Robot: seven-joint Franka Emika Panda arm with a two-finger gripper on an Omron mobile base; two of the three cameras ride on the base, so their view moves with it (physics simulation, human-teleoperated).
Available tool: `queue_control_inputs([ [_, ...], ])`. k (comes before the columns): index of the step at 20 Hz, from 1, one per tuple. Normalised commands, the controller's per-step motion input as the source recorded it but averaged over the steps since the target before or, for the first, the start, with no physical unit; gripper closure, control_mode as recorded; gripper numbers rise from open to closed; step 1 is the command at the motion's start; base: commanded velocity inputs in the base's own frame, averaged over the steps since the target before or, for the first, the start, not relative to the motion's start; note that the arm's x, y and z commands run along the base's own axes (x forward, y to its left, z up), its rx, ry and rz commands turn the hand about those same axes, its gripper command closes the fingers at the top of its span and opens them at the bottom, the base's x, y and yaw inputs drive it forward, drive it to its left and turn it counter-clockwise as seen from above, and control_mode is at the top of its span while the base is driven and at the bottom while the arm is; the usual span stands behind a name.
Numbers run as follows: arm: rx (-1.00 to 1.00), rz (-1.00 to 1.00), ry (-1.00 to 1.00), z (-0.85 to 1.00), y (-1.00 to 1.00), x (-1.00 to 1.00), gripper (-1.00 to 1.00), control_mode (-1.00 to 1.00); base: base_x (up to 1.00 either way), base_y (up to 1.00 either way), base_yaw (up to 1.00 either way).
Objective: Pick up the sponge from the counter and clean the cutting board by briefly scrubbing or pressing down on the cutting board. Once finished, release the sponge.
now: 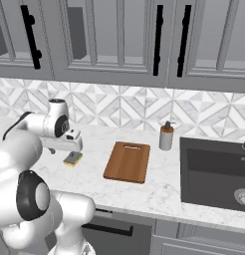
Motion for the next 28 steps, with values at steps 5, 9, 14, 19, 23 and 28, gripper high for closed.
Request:
queue_control_inputs([
  [5, 0.00, 0.00, 0.00, -0.23, 0.08, 0.52, -1.00, -1.00, 0.00, 0.00, 0.00],
  [9, 0.00, 0.00, 0.00, -0.24, 0.00, 0.46, -1.00, -1.00, 0.00, 0.00, 0.00],
  [14, 0.00, 0.00, 0.00, -0.33, 0.00, 0.48, -1.00, -1.00, 0.00, 0.00, 0.00],
  [19, 0.00, 0.00, 0.00, -0.38, 0.01, 0.41, -1.00, -1.00, 0.00, 0.00, 0.00],
  [23, 0.00, -0.01, 0.00, -0.38, 0.01, 0.05, -1.00, -1.00, 0.00, 0.00, 0.00],
  [28, 0.00, -0.01, 0.00, -0.35, 0.00, 0.06, -1.00, -1.00, 0.00, 0.00, 0.00],
])
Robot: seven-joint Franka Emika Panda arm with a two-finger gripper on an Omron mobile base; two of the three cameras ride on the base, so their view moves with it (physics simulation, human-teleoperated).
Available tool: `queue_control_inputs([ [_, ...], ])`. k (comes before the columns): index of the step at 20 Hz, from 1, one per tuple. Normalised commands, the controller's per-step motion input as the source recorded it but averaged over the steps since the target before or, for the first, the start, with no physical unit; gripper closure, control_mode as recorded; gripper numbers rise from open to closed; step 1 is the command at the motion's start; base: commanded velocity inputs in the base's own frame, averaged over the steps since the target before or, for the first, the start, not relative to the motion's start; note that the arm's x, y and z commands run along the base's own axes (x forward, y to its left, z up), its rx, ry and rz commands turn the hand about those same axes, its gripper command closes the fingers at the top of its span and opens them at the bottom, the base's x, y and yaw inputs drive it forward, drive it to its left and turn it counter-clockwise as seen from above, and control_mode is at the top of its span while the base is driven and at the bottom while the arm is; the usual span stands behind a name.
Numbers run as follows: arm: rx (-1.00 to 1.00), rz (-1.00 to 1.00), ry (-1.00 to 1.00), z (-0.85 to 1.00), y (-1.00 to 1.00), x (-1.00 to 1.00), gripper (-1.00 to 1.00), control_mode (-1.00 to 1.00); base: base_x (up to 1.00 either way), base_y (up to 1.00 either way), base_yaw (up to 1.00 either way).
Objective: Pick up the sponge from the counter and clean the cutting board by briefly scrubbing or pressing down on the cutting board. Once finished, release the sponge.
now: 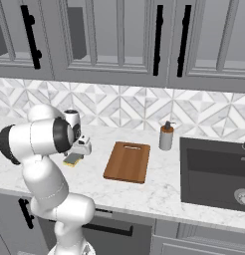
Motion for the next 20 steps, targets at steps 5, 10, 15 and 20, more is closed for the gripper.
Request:
queue_control_inputs([
  [5, 0.00, 0.00, 0.00, -0.29, 0.01, 0.05, -1.00, -1.00, 0.00, 0.00, 0.00],
  [10, 0.00, 0.00, 0.00, -0.17, 0.08, 0.02, 1.00, -1.00, 0.00, 0.00, 0.00],
  [15, 0.00, -0.01, 0.00, -0.12, 0.07, 0.00, 1.00, -1.00, 0.00, 0.00, 0.00],
  [20, 0.00, 0.00, 0.00, -0.08, 0.00, 0.00, 1.00, -1.00, 0.00, 0.00, 0.00],
])
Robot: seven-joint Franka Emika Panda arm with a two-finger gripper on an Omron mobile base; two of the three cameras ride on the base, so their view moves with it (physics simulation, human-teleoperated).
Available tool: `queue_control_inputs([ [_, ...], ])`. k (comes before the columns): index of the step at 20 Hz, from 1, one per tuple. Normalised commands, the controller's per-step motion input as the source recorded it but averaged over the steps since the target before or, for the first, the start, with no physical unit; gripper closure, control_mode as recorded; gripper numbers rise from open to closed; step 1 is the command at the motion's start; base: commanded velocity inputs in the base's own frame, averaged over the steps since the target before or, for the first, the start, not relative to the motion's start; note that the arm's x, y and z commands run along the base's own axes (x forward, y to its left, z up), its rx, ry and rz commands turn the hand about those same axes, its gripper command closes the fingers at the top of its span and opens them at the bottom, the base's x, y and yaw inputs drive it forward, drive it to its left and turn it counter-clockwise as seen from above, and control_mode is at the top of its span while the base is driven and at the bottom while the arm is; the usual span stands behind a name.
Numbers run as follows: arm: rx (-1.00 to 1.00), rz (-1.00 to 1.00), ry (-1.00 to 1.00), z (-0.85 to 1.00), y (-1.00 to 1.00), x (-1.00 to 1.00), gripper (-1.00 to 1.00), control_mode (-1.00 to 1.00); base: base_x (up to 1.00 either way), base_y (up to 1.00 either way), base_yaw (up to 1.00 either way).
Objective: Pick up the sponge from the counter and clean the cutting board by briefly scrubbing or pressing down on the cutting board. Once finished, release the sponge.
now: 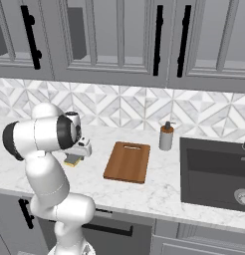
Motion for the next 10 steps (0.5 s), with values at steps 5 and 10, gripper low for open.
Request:
queue_control_inputs([
  [5, 0.00, 0.00, -0.02, 0.47, -0.18, -0.23, 1.00, -1.00, 0.00, 0.00, 0.00],
  [10, 0.00, 0.02, 0.00, 0.48, -0.69, -0.05, 1.00, -1.00, 0.00, 0.00, 0.00],
])
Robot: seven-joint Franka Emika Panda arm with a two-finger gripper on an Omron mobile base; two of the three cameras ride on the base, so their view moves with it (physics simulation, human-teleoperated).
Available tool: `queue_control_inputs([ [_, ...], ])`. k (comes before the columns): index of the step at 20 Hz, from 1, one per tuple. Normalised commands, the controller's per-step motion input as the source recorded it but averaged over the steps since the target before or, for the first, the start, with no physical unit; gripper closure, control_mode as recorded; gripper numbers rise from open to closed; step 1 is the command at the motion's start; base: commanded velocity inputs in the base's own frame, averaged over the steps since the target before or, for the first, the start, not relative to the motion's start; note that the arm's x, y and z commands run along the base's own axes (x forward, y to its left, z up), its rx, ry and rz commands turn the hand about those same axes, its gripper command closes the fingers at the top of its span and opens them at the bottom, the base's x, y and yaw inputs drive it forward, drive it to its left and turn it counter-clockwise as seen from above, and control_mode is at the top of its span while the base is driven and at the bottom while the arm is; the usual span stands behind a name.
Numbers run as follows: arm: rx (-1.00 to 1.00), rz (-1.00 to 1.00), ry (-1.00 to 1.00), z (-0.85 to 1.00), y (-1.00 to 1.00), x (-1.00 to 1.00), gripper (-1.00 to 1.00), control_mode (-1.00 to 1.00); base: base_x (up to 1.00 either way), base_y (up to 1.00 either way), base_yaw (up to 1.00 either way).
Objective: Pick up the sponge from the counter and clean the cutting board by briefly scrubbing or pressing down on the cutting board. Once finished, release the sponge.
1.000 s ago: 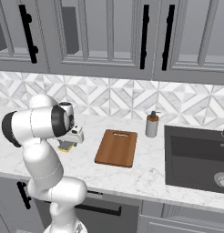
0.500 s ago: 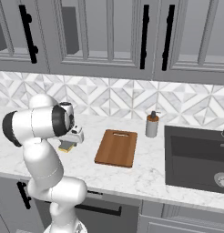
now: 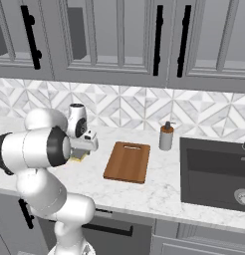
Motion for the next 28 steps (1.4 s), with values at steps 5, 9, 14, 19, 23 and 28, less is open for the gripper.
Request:
queue_control_inputs([
  [5, 0.00, 0.02, 0.00, 0.21, -0.79, 0.08, 1.00, -1.00, 0.00, 0.00, 0.00],
  [9, -0.01, 0.05, 0.05, 0.01, -0.64, 0.18, 1.00, -1.00, 0.00, 0.00, 0.00],
  [14, -0.01, 0.00, 0.02, -0.06, -0.44, 0.05, 1.00, -1.00, 0.00, 0.00, 0.00],
  [19, 0.00, 0.00, 0.00, -0.24, -0.32, 0.00, 1.00, -1.00, 0.00, 0.00, 0.00],
  [23, 0.00, 0.00, 0.00, -0.37, -0.42, 0.00, 1.00, -1.00, 0.00, 0.00, 0.00],
  [28, 0.00, -0.01, -0.08, -0.47, -0.38, 0.06, 1.00, -1.00, 0.00, 0.00, 0.00],
])
